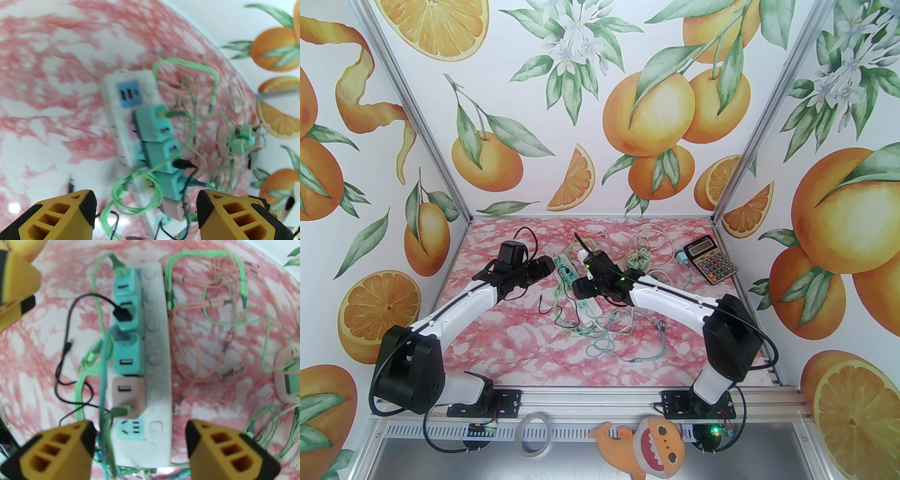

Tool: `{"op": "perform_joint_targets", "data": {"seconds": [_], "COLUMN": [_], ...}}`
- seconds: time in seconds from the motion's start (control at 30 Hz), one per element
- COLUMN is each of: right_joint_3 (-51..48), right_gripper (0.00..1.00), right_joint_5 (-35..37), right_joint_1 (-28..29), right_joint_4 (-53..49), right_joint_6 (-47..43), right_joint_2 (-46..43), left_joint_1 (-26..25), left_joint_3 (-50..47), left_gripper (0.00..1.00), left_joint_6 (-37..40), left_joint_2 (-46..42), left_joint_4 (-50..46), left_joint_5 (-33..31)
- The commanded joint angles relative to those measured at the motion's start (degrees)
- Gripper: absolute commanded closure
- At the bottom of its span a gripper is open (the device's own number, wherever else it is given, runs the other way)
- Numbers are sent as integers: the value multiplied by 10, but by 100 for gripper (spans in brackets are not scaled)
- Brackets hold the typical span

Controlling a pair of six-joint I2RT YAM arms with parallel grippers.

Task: Pull the plug off the socket

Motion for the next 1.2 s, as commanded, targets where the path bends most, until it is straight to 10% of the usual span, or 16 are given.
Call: {"op": "perform_joint_targets", "data": {"seconds": [0.0, 0.47, 1.17], "right_joint_3": [25, 51, 112], "right_gripper": [35, 42, 54], "right_joint_5": [22, 16, 11], "right_joint_1": [4, 9, 15], "right_joint_4": [-36, -30, -57], "right_joint_6": [13, 7, -25], "right_joint_2": [21, 57, 149], "left_joint_1": [-32, -32, 67], "left_joint_3": [-9, -53, -139], "left_gripper": [23, 39, 37], "left_joint_6": [17, 46, 5], "left_joint_2": [3, 16, -127], "left_joint_4": [46, -42, 21], "left_joint_5": [27, -54, 42]}}
